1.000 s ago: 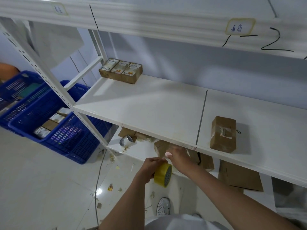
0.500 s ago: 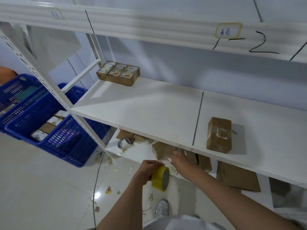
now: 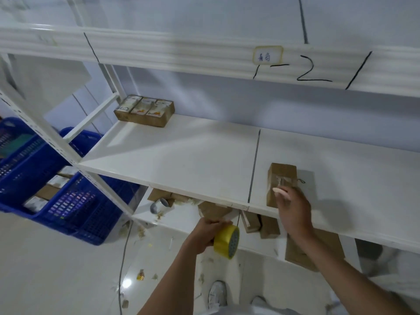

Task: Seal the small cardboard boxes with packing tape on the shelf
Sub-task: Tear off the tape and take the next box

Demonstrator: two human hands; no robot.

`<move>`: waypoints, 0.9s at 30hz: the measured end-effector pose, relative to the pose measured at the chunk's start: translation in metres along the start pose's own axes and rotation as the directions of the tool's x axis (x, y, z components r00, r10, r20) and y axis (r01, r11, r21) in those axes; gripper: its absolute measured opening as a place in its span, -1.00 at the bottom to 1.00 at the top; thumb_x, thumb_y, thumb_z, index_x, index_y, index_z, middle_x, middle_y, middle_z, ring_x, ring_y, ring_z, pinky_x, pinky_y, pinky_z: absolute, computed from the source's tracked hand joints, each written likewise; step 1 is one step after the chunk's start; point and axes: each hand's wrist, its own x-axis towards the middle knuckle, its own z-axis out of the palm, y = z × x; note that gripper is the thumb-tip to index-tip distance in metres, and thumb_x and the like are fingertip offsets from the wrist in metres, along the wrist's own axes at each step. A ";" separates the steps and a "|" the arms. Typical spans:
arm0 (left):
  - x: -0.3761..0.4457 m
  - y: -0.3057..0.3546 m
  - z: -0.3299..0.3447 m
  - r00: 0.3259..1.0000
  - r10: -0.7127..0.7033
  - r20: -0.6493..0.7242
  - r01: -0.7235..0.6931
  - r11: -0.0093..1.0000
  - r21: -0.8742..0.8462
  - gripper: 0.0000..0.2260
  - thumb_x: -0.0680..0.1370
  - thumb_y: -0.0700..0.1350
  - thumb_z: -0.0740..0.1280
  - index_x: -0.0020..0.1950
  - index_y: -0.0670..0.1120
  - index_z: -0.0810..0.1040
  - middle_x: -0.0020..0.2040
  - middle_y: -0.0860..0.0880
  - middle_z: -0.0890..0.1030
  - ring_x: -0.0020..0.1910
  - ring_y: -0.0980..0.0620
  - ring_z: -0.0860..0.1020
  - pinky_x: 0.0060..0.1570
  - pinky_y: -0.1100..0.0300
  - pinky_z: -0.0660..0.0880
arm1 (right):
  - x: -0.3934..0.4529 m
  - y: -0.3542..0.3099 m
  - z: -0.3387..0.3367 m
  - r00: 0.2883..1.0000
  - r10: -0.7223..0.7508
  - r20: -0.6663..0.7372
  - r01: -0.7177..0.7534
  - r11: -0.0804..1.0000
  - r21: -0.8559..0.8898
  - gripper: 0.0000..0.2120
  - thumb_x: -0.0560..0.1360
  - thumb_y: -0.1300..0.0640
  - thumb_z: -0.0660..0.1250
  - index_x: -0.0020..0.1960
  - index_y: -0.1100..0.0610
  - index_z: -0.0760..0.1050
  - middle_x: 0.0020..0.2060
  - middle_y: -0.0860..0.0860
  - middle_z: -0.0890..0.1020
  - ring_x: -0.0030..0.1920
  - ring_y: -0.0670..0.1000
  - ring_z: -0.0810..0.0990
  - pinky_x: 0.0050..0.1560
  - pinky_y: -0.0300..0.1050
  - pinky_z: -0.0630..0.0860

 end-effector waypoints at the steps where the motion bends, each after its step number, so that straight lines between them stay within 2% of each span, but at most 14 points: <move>1: 0.003 0.006 0.008 1.000 0.016 0.014 -0.016 1.000 -0.005 -0.57 0.38 0.10 0.56 0.14 -0.12 0.68 0.07 -0.12 0.67 0.04 -0.10 0.66 -0.02 -0.02 0.65 | 0.007 0.015 -0.017 0.996 0.036 -0.082 -0.041 0.997 -0.062 -0.85 0.57 0.26 0.36 0.12 0.23 0.62 0.01 0.10 0.62 -0.02 0.00 0.60 0.01 -0.30 0.45; 4: 0.012 0.019 0.031 0.997 0.037 0.061 -0.036 0.999 -0.014 -0.56 0.34 0.13 0.57 0.10 -0.11 0.71 0.06 -0.13 0.69 0.06 -0.13 0.67 0.03 -0.09 0.64 | 0.022 0.066 -0.056 0.967 0.193 -0.169 -0.227 0.950 -0.214 -0.83 0.58 0.29 0.34 0.14 0.29 0.61 0.02 0.24 0.66 0.01 0.22 0.60 0.01 -0.08 0.49; 7: 0.017 0.026 0.048 0.995 0.044 0.086 -0.043 0.999 -0.006 -0.74 0.43 0.06 0.54 0.04 -0.04 0.74 0.08 -0.10 0.69 0.11 -0.13 0.65 0.09 -0.13 0.62 | 0.031 0.102 -0.074 0.895 0.435 -0.101 -0.446 0.872 -0.199 -0.75 0.57 0.25 0.37 0.21 0.33 0.56 0.12 0.29 0.64 0.13 0.29 0.60 0.14 0.02 0.50; 9: 0.018 0.029 0.059 0.996 0.042 0.084 -0.041 0.999 -0.005 -0.79 0.48 0.01 0.51 0.05 -0.05 0.73 0.06 -0.09 0.70 0.11 -0.13 0.65 0.08 -0.13 0.62 | 0.035 0.117 -0.082 0.877 0.479 -0.036 -0.475 0.851 -0.223 -0.73 0.55 0.22 0.41 0.18 0.36 0.55 0.13 0.31 0.63 0.15 0.28 0.59 0.14 -0.01 0.47; 13: 0.015 0.033 0.077 0.997 0.031 0.071 -0.030 0.999 -0.021 -0.87 0.52 -0.05 0.48 0.02 -0.06 0.74 -0.01 -0.03 0.71 0.06 -0.10 0.65 0.02 -0.06 0.64 | 0.038 0.128 -0.086 0.885 0.466 0.016 -0.447 0.858 -0.255 -0.80 0.55 0.18 0.41 0.02 0.34 0.59 -0.01 0.27 0.67 0.03 0.24 0.61 -0.08 -0.11 0.36; 17: 0.011 0.035 0.088 0.998 0.040 0.050 -0.038 0.999 -0.033 -0.88 0.52 -0.07 0.47 0.00 -0.08 0.73 0.00 -0.04 0.70 0.07 -0.10 0.64 -0.04 -0.01 0.64 | 0.037 0.133 -0.087 0.889 0.459 -0.001 -0.438 0.848 -0.298 -0.79 0.57 0.12 0.39 -0.02 0.30 0.63 -0.07 0.23 0.69 -0.05 0.20 0.63 -0.16 -0.11 0.39; 20: 0.009 0.037 0.094 0.998 0.050 0.028 -0.050 0.998 -0.025 -0.84 0.51 -0.04 0.48 0.01 -0.09 0.73 0.05 -0.06 0.68 0.09 -0.12 0.63 0.02 -0.07 0.64 | 0.035 0.132 -0.084 0.893 0.447 -0.040 -0.428 0.822 -0.375 -0.73 0.54 0.08 0.42 0.12 0.26 0.59 0.03 0.24 0.66 0.04 0.25 0.61 -0.04 0.02 0.53; 22: 0.009 0.038 0.096 0.998 0.061 0.007 -0.061 0.998 -0.024 -0.84 0.51 -0.03 0.48 0.00 -0.08 0.73 0.07 -0.08 0.68 0.10 -0.13 0.63 0.07 -0.12 0.62 | 0.035 0.123 -0.083 0.894 0.439 -0.087 -0.433 0.798 -0.420 -0.66 0.52 0.07 0.45 0.20 0.24 0.54 0.09 0.26 0.60 0.11 0.29 0.56 0.08 0.14 0.49; 25: 0.008 0.040 0.095 0.997 0.078 -0.005 -0.078 0.997 -0.009 -0.83 0.51 0.00 0.48 0.00 -0.06 0.73 0.11 -0.10 0.66 0.12 -0.15 0.62 0.12 -0.15 0.60 | 0.038 0.094 -0.075 0.932 0.329 -0.149 -0.361 0.829 -0.427 -0.69 0.51 0.12 0.45 0.19 0.23 0.52 0.08 0.25 0.57 0.09 0.29 0.55 0.08 0.15 0.45; 27: 0.008 0.041 0.093 0.997 0.082 0.000 -0.082 0.997 0.004 -0.83 0.50 0.01 0.48 0.00 -0.05 0.74 0.13 -0.10 0.65 0.13 -0.15 0.61 0.12 -0.16 0.60 | 0.037 0.063 -0.063 0.971 0.173 -0.166 -0.220 0.917 -0.332 -0.83 0.52 0.20 0.42 0.08 0.23 0.55 -0.04 0.20 0.60 -0.01 0.23 0.59 0.01 0.08 0.49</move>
